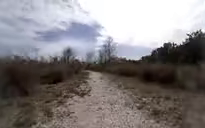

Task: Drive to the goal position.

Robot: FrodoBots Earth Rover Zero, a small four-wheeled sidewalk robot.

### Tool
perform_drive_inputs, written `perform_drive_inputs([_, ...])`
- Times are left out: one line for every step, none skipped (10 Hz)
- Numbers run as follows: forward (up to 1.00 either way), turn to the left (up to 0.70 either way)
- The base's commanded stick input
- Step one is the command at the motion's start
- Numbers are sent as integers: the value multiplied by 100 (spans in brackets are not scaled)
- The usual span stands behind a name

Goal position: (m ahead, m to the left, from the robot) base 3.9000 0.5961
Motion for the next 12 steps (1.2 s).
perform_drive_inputs([70, 0])
perform_drive_inputs([70, 0])
perform_drive_inputs([70, 0])
perform_drive_inputs([70, 0])
perform_drive_inputs([70, 0])
perform_drive_inputs([70, 0])
perform_drive_inputs([70, 0])
perform_drive_inputs([70, 0])
perform_drive_inputs([70, 0])
perform_drive_inputs([70, 0])
perform_drive_inputs([70, 0])
perform_drive_inputs([70, 0])
